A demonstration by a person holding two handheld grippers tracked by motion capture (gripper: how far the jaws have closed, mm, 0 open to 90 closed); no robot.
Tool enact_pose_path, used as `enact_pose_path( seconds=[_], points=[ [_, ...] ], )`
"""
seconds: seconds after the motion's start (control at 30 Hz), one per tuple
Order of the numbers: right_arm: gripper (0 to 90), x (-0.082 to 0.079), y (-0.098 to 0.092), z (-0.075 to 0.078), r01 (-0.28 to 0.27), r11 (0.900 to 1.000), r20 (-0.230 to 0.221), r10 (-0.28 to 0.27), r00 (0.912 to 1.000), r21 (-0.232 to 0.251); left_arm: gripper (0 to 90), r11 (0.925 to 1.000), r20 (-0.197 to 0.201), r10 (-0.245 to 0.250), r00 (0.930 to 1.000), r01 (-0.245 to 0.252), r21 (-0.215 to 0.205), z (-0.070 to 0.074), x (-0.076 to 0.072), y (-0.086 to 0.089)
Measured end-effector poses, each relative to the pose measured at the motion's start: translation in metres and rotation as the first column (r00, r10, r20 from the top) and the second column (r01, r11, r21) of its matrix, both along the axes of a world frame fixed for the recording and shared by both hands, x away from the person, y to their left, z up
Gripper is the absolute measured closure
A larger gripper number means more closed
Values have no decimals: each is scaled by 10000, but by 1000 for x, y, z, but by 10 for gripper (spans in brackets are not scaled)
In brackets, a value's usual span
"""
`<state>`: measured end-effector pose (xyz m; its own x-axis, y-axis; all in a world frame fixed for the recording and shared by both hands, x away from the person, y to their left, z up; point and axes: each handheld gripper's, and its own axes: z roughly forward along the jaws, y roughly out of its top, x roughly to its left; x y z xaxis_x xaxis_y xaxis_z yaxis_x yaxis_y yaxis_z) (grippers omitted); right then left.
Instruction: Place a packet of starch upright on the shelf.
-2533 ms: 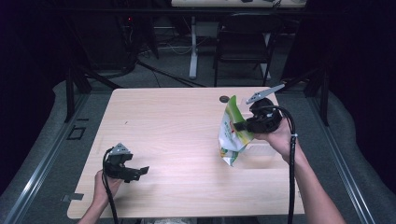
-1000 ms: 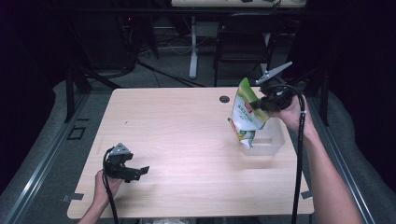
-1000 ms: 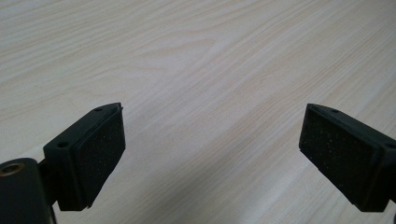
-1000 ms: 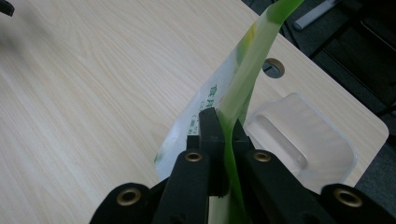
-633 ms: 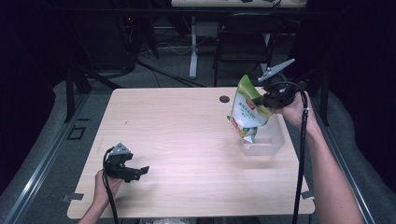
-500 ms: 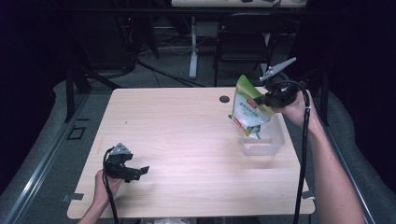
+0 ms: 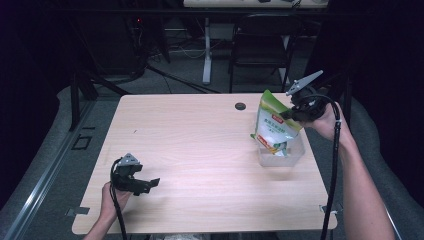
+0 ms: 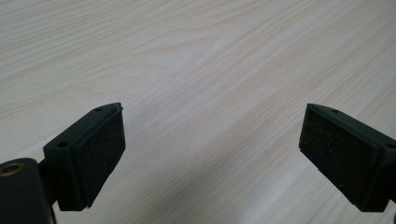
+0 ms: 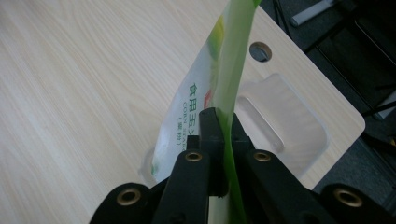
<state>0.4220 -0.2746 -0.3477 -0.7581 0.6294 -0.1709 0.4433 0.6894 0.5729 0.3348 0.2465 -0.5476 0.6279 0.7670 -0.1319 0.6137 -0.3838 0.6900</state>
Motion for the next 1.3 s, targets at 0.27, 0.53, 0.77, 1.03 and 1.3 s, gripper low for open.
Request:
enact_pose_path(
  seconds=[0.27, 0.53, 0.77, 1.03, 1.3],
  points=[
    [898, -2, -10, -13, 525, 9986, -258, -527, 9983, -93, 70, 10000, -24, 13, 10000, -13, 7, 0, 0, 0],
    [900, -9, -18, -20, 1114, 9937, -113, -1115, 9937, -91, 71, 10000, -14, 13, 10000, -13, -9, 0, 0, -1],
    [900, -17, -11, -9, 616, 9972, 324, -602, 9977, -428, 71, 10000, -19, 52, 10000, -52, -15, 0, 0, 0],
    [900, -19, -13, 1, 269, 9956, 336, -239, 9991, -896, 71, 10000, -4, 17, 10000, -17, -3, 0, 0, 0],
    [900, -18, -23, -1, 314, 9967, 258, -295, 9992, -753, 71, 10000, -12, 7, 10000, -7, 2, 0, 0, -1]
  ],
)
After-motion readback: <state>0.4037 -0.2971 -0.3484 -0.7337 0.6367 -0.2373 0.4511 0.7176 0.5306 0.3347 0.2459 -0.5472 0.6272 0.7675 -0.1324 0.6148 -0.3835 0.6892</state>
